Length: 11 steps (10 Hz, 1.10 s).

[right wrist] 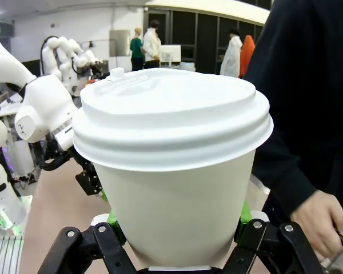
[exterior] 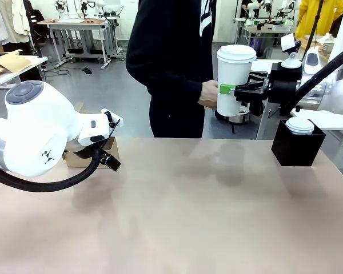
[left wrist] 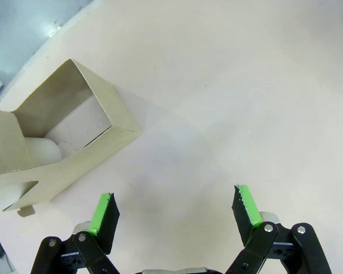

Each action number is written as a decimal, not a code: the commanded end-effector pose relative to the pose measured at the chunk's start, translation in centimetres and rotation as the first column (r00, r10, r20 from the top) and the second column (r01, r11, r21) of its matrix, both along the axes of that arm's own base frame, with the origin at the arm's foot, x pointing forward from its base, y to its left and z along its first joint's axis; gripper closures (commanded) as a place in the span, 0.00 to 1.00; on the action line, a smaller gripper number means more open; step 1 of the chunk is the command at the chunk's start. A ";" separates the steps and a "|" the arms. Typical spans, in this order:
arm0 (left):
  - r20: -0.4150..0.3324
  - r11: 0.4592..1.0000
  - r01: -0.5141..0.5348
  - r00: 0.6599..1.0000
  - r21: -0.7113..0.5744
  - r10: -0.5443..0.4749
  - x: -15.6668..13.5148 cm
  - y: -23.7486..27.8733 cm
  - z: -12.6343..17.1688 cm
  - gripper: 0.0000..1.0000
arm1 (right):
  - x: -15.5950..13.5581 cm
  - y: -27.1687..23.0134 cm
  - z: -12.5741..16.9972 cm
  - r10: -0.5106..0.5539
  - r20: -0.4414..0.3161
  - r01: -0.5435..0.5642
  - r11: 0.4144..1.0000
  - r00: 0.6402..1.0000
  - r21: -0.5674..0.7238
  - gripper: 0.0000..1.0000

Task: Pour a drink into a cup and package it in a carrier.
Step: Position the Cup Carrier in the center of the table.

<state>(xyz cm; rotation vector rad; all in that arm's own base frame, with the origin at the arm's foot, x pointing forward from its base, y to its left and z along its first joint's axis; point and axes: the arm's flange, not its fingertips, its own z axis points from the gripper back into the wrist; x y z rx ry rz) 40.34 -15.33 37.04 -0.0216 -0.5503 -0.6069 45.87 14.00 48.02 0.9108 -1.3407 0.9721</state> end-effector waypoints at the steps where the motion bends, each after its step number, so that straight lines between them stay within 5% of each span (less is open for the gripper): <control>1: -0.001 1.000 -0.001 1.000 -0.003 0.001 0.0 0.1 0.0 0.00 | -0.2 0.2 0.4 -0.013 0.007 0.013 1.000 1.000 -0.010 0.19; 8: 0.000 1.000 0.000 1.000 0.000 0.000 0.0 0.0 0.0 0.00 | -0.2 0.2 0.4 -0.013 0.007 0.013 1.000 1.000 -0.010 0.19; 11: 0.028 0.999 -0.052 0.998 0.000 0.052 -2.2 -1.2 7.9 0.00 | -0.2 0.2 0.4 -0.013 0.007 0.013 1.000 1.000 -0.010 0.19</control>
